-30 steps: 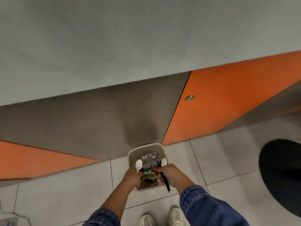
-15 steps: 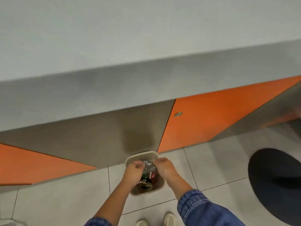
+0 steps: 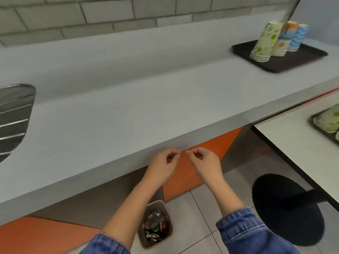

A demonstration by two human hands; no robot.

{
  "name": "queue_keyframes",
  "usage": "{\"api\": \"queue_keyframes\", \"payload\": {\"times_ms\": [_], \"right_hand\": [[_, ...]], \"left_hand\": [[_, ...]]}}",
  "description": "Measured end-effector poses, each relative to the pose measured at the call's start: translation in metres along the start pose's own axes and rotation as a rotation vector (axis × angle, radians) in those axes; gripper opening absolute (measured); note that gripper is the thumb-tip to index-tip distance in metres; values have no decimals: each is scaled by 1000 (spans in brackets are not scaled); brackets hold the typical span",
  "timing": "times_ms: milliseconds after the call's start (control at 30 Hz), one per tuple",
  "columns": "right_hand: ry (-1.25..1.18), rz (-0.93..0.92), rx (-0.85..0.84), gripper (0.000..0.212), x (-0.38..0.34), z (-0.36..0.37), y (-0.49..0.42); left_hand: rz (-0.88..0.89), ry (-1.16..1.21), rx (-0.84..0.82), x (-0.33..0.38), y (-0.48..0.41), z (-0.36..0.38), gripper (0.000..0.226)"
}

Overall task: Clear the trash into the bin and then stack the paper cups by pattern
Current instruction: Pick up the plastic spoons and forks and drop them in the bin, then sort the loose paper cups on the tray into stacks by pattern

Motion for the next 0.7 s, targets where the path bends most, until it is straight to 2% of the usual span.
{"api": "queue_keyframes", "payload": {"times_ms": [67, 167, 367, 700], "right_hand": [[-17, -12, 76, 13, -9, -40, -15], [-56, -32, 163, 15, -16, -100, -36], [-123, -90, 344, 8, -4, -225, -80], [-101, -88, 587, 11, 79, -404, -147]], "left_hand": [[49, 1, -7, 38, -10, 8, 16], [94, 15, -34, 88, -23, 30, 16], [235, 35, -62, 193, -53, 112, 15], [303, 150, -173, 310, -88, 280, 14]]}}
Point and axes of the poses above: each hand's wrist, its own y-axis away from the middle knuckle, its own z-axis out of the palm, x = y × z, the point moved 10 cm from there along -y, towards the middle knuckle, and after that the axes turned 9 degrees about x, right-handed, at the moved point
